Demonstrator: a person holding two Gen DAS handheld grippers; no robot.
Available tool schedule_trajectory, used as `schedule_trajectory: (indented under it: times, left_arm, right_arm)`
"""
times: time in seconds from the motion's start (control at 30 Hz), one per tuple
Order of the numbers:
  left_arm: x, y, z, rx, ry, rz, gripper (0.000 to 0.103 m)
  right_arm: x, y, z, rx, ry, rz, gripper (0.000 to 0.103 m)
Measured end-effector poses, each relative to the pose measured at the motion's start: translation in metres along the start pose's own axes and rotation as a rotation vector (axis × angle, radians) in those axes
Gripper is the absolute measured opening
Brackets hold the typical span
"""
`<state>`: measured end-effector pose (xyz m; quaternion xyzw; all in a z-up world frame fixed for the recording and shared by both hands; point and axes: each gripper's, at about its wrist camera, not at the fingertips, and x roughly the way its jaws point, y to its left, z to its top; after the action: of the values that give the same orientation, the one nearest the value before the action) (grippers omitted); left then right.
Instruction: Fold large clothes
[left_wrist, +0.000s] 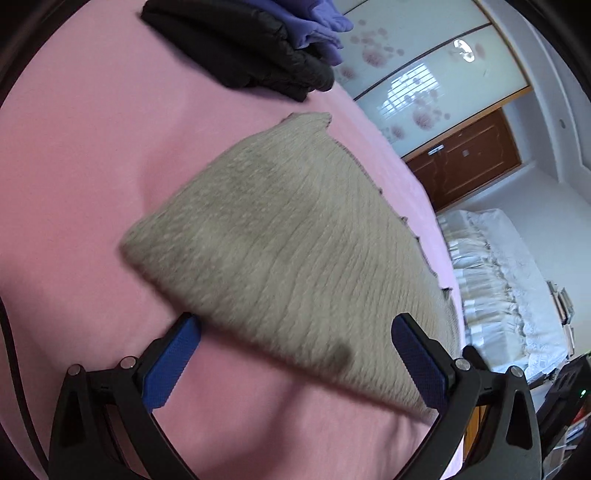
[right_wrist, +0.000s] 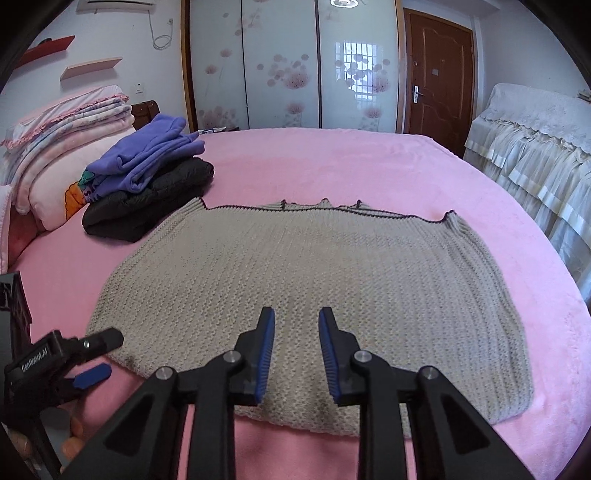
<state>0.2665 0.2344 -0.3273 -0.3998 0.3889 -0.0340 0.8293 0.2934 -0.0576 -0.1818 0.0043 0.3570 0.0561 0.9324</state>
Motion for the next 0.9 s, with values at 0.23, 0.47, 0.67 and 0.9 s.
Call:
schedule_trajectory:
  times: [0.23,0.47,0.67,0.9]
  left_arm:
    - [0.025,-0.005,0.017,-0.03,-0.044,-0.063,0.102]
    - [0.043,-0.011,0.042,-0.066,-0.071,-0.11,0.102]
    - [0.051,-0.019,0.057,-0.042,-0.038,-0.111,0.054]
    - [0.049,-0.033,0.063,0.07,-0.023,-0.005,0.021]
  right_arm:
    - [0.014,0.0,-0.006,0.011,0.021,0.019,0.024]
    - [0.018,-0.006,-0.006,0.027,0.025,0.02,0.024]
    - [0.021,-0.011,-0.005,0.049,0.032,0.023,0.024]
    - [0.025,-0.01,-0.007,0.059,0.043,0.034,0.024]
